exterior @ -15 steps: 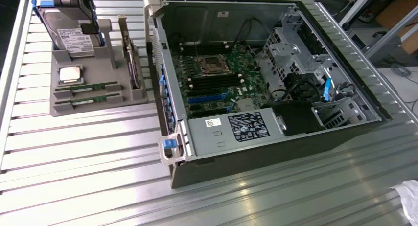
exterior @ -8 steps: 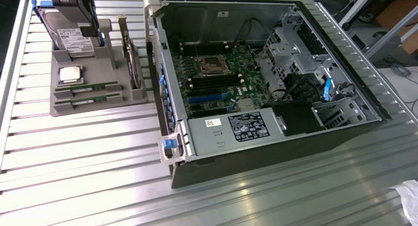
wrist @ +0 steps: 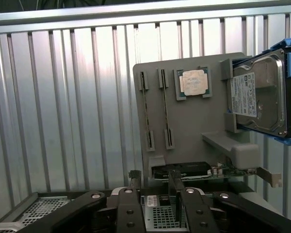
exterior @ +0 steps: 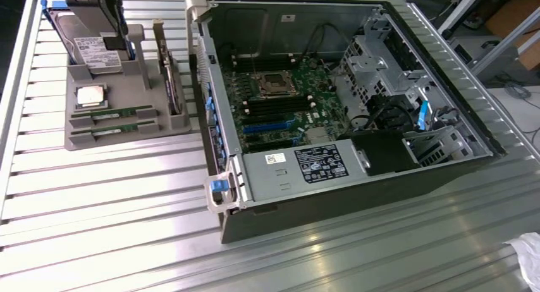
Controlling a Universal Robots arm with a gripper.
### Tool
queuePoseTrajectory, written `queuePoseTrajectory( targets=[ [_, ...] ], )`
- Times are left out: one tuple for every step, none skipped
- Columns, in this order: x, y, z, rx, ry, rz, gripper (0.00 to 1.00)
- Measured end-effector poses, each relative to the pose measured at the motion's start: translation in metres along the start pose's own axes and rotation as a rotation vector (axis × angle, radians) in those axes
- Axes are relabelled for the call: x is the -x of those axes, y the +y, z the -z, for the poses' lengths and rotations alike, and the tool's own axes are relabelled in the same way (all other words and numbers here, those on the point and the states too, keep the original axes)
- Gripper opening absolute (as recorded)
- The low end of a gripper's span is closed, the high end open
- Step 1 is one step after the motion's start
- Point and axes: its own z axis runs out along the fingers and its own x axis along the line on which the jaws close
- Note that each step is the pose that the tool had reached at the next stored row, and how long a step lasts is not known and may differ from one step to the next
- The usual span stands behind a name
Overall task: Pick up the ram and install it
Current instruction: 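Pick up the ram and move it above insertion slot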
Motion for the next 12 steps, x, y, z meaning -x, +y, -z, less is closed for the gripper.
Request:
queuePoseTrajectory(
  targets=[
    [0.0000,0.0000,-0.0004,-0.0001,-0.0001,0.000,0.36],
    [0.0000,0.0000,-0.0009,-0.0001,-0.0002,0.000,0.36],
    [0.0000,0.0000,-0.0011,-0.0001,-0.0001,0.000,0.36],
    [0.0001,0.0001,-0.0018,-0.0002,-0.0002,0.000,0.36],
    [0.0001,0.0001,-0.0021,-0.0001,-0.0001,0.000,0.36],
    [0.0001,0.0001,-0.0026,-0.0001,-0.0001,0.000,0.36],
    [0.0001,0.0001,-0.0030,-0.0001,-0.0001,0.000,0.36],
    [0.0001,0.0001,-0.0034,-0.0001,-0.0001,0.000,0.36],
    [0.0001,0.0001,-0.0038,-0.0001,-0.0001,0.000,0.36],
    [0.0001,0.0001,-0.0042,-0.0001,-0.0001,0.000,0.36],
    [0.0001,0.0001,-0.0047,-0.0001,-0.0001,0.000,0.36],
    [0.0001,0.0002,-0.0058,-0.0001,-0.0001,0.000,0.36]
  ],
)
